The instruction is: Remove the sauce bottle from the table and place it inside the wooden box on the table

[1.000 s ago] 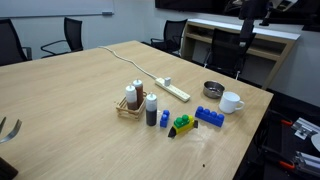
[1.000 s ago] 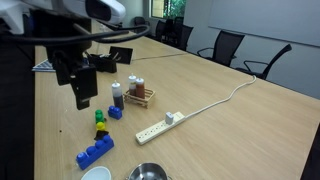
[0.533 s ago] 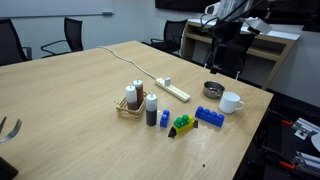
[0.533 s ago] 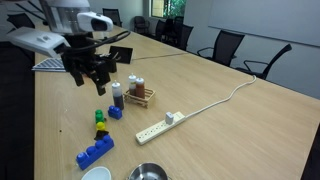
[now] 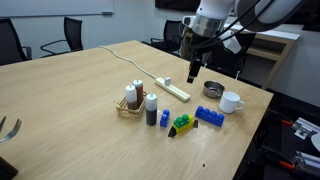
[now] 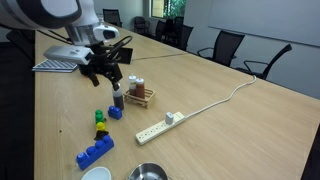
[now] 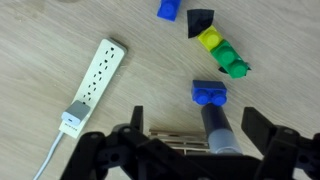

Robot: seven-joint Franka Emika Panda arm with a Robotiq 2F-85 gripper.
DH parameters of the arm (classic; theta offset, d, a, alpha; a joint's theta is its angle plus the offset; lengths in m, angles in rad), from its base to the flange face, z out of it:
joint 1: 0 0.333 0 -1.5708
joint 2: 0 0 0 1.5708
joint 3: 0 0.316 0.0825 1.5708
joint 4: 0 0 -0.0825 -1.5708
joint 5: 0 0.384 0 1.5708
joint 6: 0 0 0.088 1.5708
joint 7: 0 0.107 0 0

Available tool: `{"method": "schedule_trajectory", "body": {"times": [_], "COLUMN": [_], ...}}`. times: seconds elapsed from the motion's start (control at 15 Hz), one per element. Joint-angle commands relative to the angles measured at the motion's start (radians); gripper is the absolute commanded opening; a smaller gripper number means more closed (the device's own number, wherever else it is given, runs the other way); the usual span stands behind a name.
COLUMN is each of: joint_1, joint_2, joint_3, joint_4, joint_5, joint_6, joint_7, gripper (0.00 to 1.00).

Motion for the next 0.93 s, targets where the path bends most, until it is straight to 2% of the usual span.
{"method": "schedule_trajectory", "body": {"times": [0.0, 0.27, 0.33, 0.6, 0.87], "joint_1": [0.0, 0.0, -0.002, 0.033, 0.092], "joint_2": [0.0, -0.001, 0.012, 0.091, 0.21], "joint_3": [0.0, 0.0, 0.011, 0.037, 0.039], "joint_4": [0.003, 0.004, 0.011, 0.073, 0.183], "joint_5": [0.001, 0.001, 0.057, 0.02, -0.073], "joint_6": [-0.002, -0.002, 0.013, 0.056, 0.048], "joint_7": [-0.001, -0.001, -0.051, -0.042, -0.015], "gripper": [1.0, 1.0, 1.0, 1.0, 1.0]}}
